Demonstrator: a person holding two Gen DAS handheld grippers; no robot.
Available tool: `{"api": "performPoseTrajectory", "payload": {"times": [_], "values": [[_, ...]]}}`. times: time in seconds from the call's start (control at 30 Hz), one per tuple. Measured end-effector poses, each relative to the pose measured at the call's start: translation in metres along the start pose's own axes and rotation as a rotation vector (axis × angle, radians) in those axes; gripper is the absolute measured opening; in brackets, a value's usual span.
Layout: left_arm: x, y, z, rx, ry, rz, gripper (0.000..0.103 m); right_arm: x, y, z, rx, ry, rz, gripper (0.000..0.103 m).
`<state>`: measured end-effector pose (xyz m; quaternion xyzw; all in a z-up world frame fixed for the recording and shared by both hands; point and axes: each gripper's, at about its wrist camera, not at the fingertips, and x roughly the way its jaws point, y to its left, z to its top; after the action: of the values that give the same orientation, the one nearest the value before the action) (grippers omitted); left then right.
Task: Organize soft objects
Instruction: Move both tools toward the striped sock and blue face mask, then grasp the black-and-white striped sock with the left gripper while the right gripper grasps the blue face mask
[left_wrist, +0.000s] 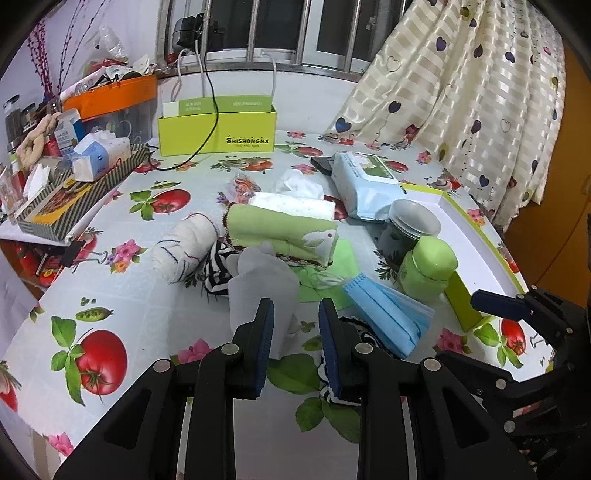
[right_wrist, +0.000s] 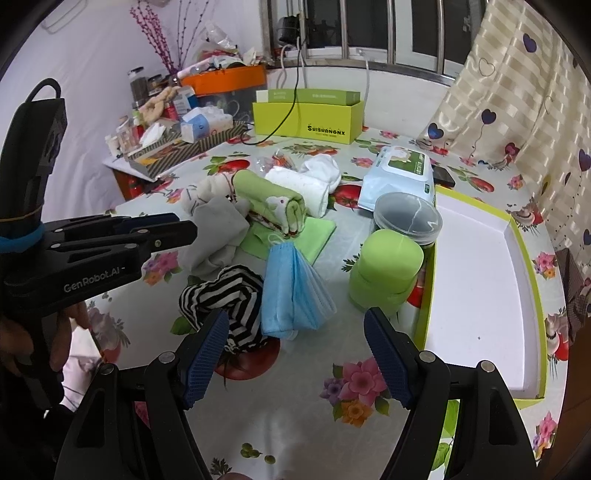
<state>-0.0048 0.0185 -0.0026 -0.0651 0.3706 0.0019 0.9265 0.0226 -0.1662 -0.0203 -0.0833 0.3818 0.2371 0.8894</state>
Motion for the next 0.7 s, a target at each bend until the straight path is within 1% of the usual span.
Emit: {"api": "performPoseTrajectory", "payload": {"times": [0.13,0.5,0.63,0.7], "values": [[0.002,0.001,-0.001,-0.001,0.001,0.010,0.026,0.002,0.000,0.000,0.004,0.011,0.013,0.076],[0.006,0.001,-0.002,-0.003,0.025,-0.057,0.026,0.019,-0.007,0.005,0.041,0.032,0.059,0.075],[0.007,-0.003,-0.003,0.010,0.031,-0.084,0.026,0.028,-0.008,0.008,0.046,0.041,0.079,0.069],[0.007,-0.004,-0.004,0.018,0.033,-0.092,0.026,0.034,-0.008,0.009,0.053,0.047,0.086,0.063]]}}
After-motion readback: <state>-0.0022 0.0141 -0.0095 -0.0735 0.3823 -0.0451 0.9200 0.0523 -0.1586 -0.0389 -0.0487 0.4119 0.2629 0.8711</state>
